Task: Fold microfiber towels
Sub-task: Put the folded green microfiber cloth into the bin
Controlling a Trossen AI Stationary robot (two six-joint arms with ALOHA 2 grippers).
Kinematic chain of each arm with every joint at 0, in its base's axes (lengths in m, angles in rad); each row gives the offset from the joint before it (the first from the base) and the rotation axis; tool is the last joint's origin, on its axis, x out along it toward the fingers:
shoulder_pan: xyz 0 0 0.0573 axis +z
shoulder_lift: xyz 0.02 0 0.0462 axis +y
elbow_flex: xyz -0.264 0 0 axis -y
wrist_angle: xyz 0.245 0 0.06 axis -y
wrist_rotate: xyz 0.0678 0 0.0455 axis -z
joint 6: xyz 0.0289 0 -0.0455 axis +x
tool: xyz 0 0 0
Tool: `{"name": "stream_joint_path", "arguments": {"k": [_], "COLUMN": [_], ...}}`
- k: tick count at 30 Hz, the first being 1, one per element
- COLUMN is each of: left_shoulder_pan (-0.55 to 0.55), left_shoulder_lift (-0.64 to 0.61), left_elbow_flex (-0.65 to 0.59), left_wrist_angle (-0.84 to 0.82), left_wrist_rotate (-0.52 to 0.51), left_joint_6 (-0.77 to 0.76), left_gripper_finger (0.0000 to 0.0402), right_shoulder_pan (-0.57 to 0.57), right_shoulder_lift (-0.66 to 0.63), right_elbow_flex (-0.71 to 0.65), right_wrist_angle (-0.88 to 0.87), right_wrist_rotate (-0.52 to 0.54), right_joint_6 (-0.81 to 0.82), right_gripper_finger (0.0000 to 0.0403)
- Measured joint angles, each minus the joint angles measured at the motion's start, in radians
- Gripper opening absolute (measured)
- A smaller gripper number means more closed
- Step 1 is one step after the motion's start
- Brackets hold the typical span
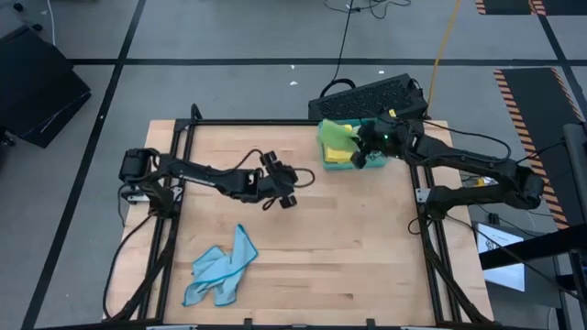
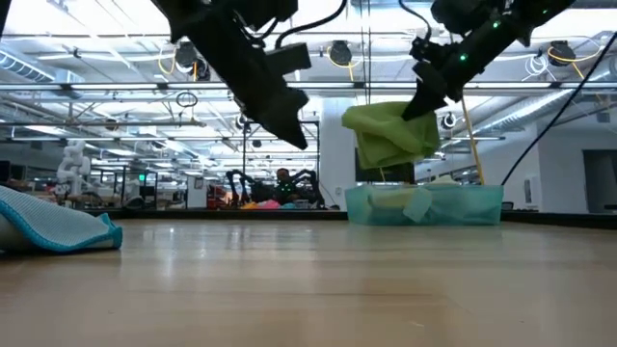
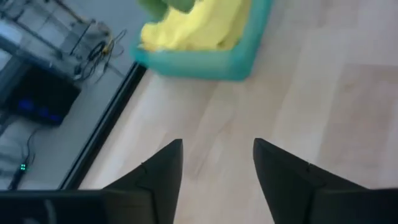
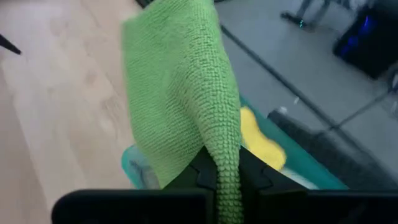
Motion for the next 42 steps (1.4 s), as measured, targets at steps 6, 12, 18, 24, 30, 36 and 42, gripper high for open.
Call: {"name": "stream_joint_path", "arguments": {"k": [6,12,18,24,30,36,42], "left_shoulder_pan": [0.069,0.102,0.106,0.109,0.126,0.129,0.129], "left_shoulder_lift": [0.001,-0.004,-0.004,-0.004,-0.004,-0.004,-0.004], "left_elbow_flex": [-0.002,-0.002,-0.002,-0.002,-0.002,-0.002,-0.002], "left_wrist_angle": [0.043,0.103,0.151,0.167,0.215,0.21,0.202], "left_wrist_rotate": [0.02,0.024,0.041,0.061,0.132,0.148,0.182], "left_joint_6": [0.001,0.001,0.001,0.029,0.056,0.075,0.093], "left_gripper_finger": [0.017,0.0153,0.0152,0.0152,0.0152,0.0152,0.0152], "right_shoulder_pan": [-0.034,-0.034,-0.026,0.037,0.067,0.066,0.066], "right_shoulder_lift": [0.017,0.02,0.072,0.184,0.364,0.483,0.484], "right_elbow_flex": [-0.067,-0.209,-0.374,-0.43,-0.376,-0.33,-0.331], "right_wrist_angle": [0.195,0.553,0.911,1.094,1.19,1.184,1.1], "right_wrist_rotate": [-0.023,-0.023,0.073,0.208,0.269,0.271,0.296], "right_joint_6": [0.227,0.39,0.582,0.677,0.752,0.824,0.856], "right_gripper_finger": [0.0013,0.0014,0.0015,0.0009,0.0009,0.001,0.0017]}}
